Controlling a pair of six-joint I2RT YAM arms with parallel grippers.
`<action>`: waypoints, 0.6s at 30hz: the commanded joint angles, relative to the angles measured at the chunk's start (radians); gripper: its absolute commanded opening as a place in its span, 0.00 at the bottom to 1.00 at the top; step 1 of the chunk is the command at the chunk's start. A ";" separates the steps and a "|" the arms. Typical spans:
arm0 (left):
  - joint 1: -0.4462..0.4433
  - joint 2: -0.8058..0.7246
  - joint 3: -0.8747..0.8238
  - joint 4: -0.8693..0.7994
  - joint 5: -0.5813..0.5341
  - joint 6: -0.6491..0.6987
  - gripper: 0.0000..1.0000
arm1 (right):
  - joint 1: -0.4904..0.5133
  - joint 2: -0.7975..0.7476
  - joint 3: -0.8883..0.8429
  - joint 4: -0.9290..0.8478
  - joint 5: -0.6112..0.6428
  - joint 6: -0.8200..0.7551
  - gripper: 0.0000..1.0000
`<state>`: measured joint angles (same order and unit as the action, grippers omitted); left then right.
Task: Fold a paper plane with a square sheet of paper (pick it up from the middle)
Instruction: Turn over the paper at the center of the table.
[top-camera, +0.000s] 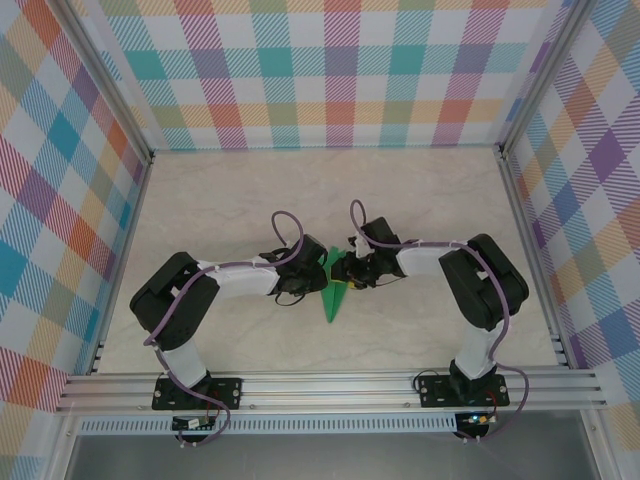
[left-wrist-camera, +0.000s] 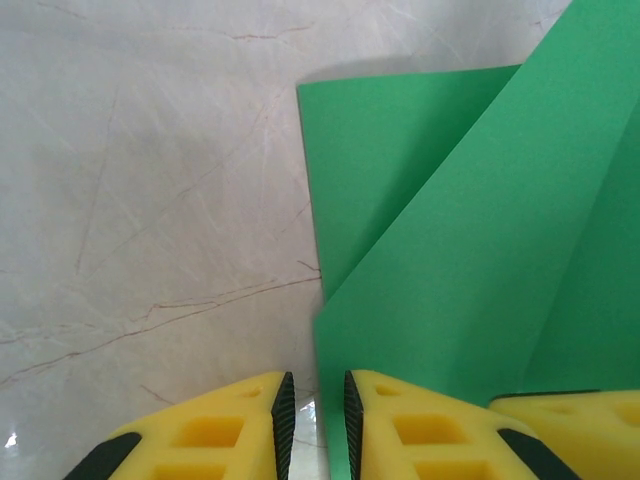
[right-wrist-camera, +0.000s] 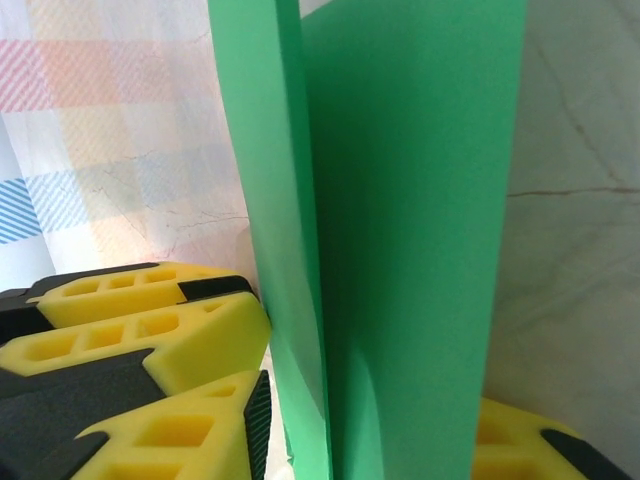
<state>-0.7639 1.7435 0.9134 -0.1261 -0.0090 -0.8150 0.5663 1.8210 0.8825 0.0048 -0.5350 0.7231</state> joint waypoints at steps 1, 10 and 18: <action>0.004 0.003 -0.023 0.024 0.017 -0.011 0.23 | 0.020 0.030 0.014 0.034 -0.008 0.001 0.31; 0.003 -0.143 -0.094 0.030 -0.002 -0.031 0.24 | 0.037 -0.021 0.035 -0.047 0.047 -0.044 0.11; 0.004 -0.469 -0.189 -0.191 -0.098 -0.009 0.29 | 0.052 -0.248 0.045 -0.344 0.245 -0.160 0.06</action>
<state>-0.7639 1.3727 0.7494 -0.1802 -0.0505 -0.8398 0.6037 1.6547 0.8944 -0.1890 -0.3908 0.6346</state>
